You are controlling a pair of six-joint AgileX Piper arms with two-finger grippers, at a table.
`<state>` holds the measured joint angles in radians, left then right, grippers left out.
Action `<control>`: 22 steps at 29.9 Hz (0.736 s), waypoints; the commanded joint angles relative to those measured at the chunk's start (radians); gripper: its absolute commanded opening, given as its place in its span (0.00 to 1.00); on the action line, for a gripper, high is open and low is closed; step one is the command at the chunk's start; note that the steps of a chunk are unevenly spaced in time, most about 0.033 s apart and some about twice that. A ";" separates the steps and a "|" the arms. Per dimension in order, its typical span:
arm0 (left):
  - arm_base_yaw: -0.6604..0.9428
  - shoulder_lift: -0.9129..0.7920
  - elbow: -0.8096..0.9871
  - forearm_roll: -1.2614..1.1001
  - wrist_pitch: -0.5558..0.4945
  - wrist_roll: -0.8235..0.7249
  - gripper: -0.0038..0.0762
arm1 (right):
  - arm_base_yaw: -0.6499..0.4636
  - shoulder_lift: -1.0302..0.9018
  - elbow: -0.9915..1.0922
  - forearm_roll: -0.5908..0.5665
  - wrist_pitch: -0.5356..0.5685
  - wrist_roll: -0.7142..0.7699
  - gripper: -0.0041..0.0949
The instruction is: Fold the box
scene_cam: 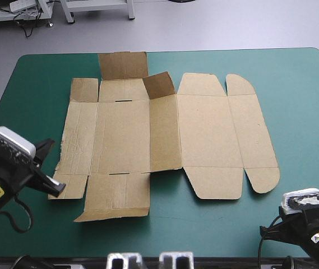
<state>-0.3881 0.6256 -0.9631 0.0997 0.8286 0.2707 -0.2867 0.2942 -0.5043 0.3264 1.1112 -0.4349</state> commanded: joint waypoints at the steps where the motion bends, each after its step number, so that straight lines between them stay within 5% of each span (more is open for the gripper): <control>1: -0.007 0.100 -0.100 0.180 -0.094 -0.133 0.03 | 0.000 0.009 -0.021 0.025 -0.053 -0.010 0.02; 6: -0.007 0.238 -0.135 0.513 -0.001 -0.416 0.04 | 0.000 0.009 -0.021 0.025 -0.051 -0.010 0.02; 13: 0.028 0.382 -0.137 0.597 0.024 -0.498 0.04 | 0.000 0.009 -0.021 0.017 -0.047 -0.010 0.02; 18: 0.255 0.469 -0.137 0.521 0.009 -0.486 0.07 | 0.000 0.009 -0.021 -0.004 -0.047 -0.010 0.02; 22: 0.507 0.524 -0.137 0.201 -0.058 -0.321 0.07 | 0.000 0.009 -0.021 -0.011 -0.053 -0.010 0.02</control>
<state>-0.0197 1.1391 -1.0651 0.4749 0.8509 -0.1461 -0.2867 0.2942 -0.5043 0.3067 1.1112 -0.4349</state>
